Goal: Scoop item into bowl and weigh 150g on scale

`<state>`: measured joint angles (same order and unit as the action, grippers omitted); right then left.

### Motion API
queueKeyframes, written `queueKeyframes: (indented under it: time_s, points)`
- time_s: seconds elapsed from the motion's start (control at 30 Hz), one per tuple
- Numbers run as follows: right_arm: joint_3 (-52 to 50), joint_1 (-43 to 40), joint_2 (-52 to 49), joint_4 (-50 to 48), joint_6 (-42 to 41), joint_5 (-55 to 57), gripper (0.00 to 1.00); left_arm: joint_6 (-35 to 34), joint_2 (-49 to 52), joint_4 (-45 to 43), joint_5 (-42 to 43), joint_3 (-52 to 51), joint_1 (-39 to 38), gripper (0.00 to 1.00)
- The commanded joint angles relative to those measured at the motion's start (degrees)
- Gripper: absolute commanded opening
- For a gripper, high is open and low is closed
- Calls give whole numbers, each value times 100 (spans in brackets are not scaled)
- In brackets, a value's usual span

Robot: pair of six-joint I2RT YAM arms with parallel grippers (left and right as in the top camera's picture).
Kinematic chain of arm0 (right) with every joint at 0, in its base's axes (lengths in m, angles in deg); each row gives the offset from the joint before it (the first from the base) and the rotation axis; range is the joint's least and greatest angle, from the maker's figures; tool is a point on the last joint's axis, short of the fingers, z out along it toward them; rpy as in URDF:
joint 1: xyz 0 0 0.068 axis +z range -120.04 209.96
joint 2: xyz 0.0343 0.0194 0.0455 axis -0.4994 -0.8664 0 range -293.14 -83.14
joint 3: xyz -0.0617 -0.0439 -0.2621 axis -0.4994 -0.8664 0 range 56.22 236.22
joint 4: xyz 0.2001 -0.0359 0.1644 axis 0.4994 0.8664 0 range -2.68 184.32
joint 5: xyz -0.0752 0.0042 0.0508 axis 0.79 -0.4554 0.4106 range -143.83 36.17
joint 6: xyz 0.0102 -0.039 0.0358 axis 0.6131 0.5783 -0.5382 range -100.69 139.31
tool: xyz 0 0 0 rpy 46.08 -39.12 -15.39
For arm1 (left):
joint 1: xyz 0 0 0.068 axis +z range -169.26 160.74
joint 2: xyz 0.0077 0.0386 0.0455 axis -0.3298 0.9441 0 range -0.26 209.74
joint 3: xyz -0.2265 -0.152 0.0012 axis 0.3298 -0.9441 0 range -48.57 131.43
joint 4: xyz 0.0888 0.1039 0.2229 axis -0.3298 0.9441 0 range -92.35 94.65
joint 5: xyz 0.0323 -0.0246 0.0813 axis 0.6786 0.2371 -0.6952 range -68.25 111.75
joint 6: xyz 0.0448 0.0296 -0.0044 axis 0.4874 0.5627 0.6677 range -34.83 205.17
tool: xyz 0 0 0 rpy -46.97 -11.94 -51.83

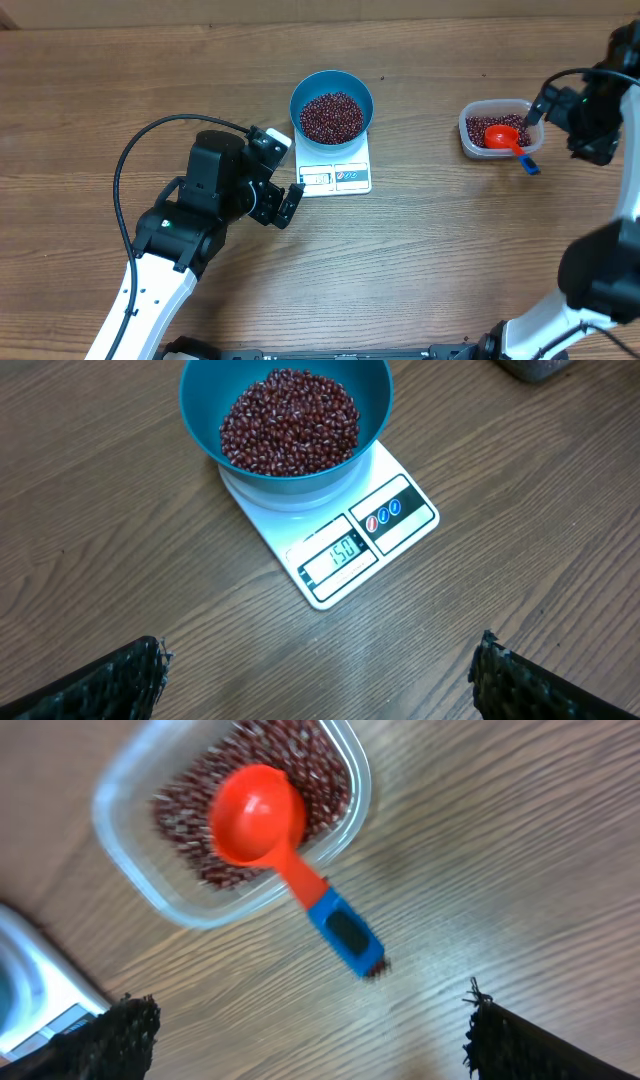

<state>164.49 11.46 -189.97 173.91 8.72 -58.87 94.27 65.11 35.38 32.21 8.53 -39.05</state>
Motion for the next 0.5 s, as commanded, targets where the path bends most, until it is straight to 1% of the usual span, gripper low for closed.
queueKeyframes:
  time_s: [0.0,0.2,0.37,0.47]
  points:
    - [442,264,706,127,149,92,100,-55,-13,-4,-37,129,-11,100]
    - [761,1040,1674,212,479,98,100,-55,-11,-4,-37,129,-11,99]
    - [767,1692,2387,332,485,94,100,-55,-13,-4,-37,129,-11,100]
    - [765,1910,2693,568,442,20,100,-55,-13,-4,-37,129,-11,99]
